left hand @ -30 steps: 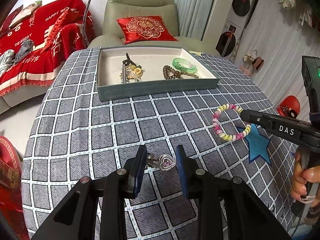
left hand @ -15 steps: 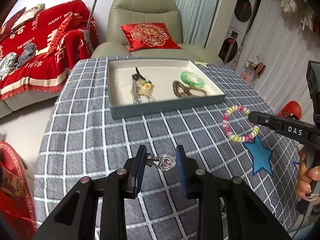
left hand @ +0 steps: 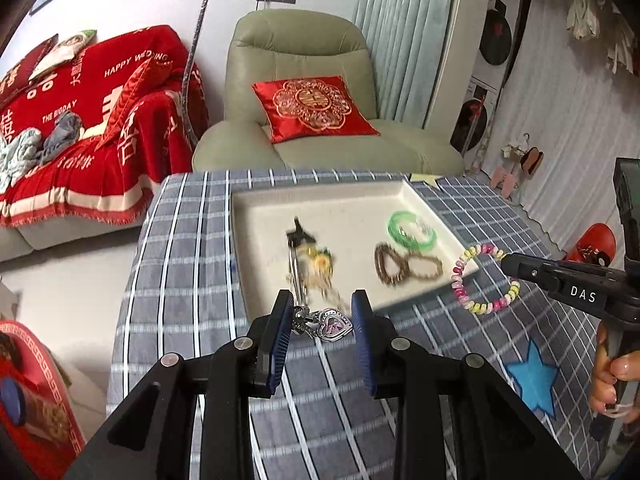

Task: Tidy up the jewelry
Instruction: 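Carry the heart pendant and bead bracelet with both tools into the white tray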

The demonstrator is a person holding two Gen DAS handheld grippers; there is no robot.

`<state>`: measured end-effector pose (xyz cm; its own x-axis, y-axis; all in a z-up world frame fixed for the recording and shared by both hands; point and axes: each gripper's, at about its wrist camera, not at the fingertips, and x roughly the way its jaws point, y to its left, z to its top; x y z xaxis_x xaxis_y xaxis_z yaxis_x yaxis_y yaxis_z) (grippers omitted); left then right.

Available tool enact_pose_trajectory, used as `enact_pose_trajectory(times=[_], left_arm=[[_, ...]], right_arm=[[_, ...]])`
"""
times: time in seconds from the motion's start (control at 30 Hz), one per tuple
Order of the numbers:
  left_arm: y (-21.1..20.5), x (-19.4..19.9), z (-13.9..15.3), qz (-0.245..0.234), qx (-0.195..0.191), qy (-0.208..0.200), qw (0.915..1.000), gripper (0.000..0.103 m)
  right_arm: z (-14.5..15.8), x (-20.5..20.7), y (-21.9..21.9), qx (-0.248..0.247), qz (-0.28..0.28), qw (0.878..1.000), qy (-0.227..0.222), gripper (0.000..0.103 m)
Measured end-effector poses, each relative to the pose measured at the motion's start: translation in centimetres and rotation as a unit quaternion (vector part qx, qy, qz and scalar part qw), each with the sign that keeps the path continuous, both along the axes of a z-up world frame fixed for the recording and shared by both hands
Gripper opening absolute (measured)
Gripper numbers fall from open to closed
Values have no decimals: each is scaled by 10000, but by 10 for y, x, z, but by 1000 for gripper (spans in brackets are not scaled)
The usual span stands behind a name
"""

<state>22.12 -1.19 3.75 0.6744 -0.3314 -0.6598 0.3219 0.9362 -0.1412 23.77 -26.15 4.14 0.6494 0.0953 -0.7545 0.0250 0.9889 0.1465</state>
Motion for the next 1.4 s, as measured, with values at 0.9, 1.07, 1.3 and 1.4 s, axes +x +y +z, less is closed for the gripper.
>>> enact_pose_trajectory(times=[0.9, 1.07, 1.3, 1.4], left_arm=[[-59, 96, -62, 262, 625, 470, 9966, 46], [-61, 97, -68, 267, 649, 531, 9961, 46], [-67, 96, -76, 204, 912, 477, 9945, 47], [-67, 96, -78, 239, 926, 502, 9942, 47]], right_arm=[[-68, 93, -23, 321, -434, 9979, 348, 10], [-79, 96, -18, 177, -364, 9982, 449, 10], [-85, 96, -19, 144, -351, 9980, 508, 10], [-86, 95, -19, 121, -323, 9979, 541, 10]])
